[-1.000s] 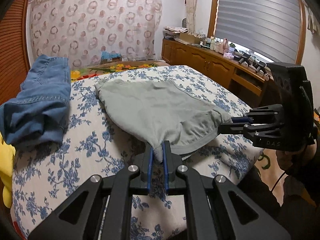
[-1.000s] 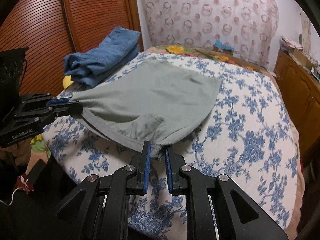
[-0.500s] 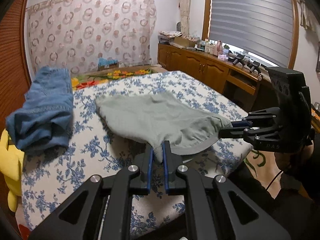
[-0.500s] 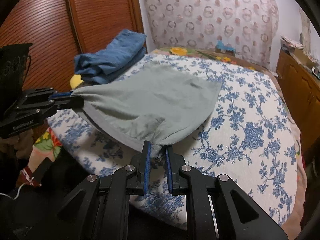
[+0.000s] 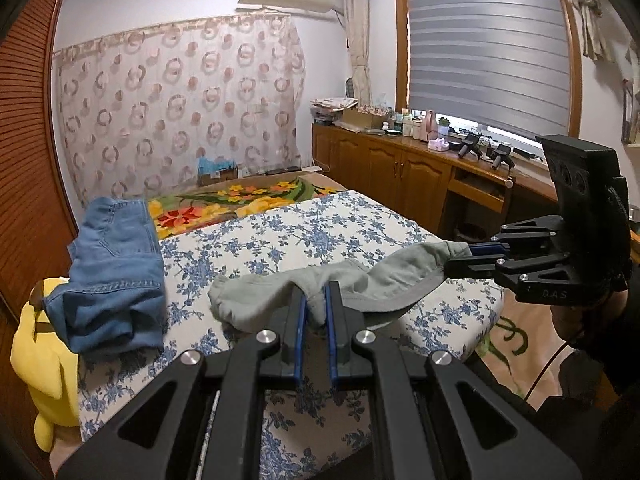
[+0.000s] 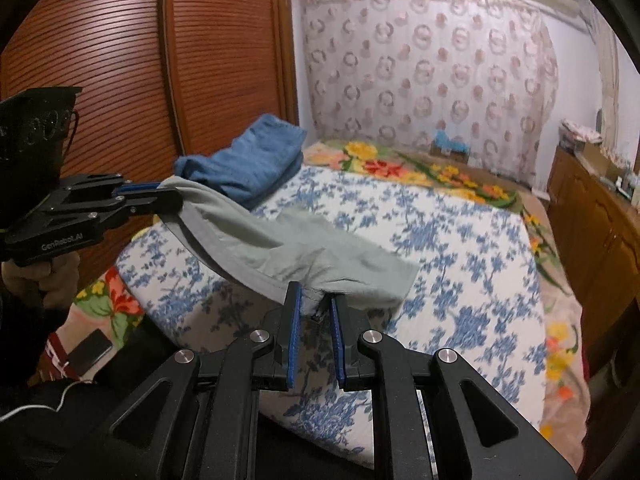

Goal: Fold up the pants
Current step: 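Carry the held edge over the garment with both tools, folding it onto itself, then lower the folded edge onto the garment and open both tools, then withdraw both tools from the folded garment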

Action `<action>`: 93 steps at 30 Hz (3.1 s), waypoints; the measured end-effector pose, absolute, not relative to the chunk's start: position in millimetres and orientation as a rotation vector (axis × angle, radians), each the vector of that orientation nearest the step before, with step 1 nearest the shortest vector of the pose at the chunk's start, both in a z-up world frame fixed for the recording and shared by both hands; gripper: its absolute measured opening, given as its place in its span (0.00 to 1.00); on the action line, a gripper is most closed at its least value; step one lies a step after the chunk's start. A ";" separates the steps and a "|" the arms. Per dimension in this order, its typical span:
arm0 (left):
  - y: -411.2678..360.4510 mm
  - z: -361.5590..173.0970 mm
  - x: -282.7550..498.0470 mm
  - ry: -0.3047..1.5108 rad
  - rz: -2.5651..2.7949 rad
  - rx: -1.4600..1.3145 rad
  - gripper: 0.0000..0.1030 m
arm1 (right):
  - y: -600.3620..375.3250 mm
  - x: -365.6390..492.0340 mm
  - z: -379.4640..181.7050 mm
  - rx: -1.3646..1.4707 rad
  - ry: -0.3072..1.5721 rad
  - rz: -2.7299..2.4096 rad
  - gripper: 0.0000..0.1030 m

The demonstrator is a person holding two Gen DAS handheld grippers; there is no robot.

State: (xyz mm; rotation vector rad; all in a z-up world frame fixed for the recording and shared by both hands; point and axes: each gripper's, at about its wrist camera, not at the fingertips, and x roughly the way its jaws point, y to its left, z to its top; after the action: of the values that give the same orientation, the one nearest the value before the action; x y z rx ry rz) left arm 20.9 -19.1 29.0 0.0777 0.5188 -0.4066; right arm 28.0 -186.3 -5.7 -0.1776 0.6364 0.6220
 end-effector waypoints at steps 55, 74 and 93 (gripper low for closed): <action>-1.1 -66.1 175.8 0.749 -0.339 -0.008 0.08 | -168.8 182.6 -95.4 -0.161 0.820 0.598 0.12; 21.1 -80.2 175.1 0.789 -0.337 -0.026 0.44 | -178.0 188.7 -90.2 -0.158 0.811 0.560 0.34; 22.0 -88.3 178.2 0.824 -0.320 -0.006 0.45 | -175.6 202.3 -109.8 -0.272 0.866 0.558 0.36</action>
State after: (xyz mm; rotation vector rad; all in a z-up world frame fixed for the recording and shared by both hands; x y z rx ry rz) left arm 178.2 22.0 -88.3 -0.0059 0.8239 -0.3202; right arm 202.3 -175.6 -109.8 -0.2724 0.8659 0.5585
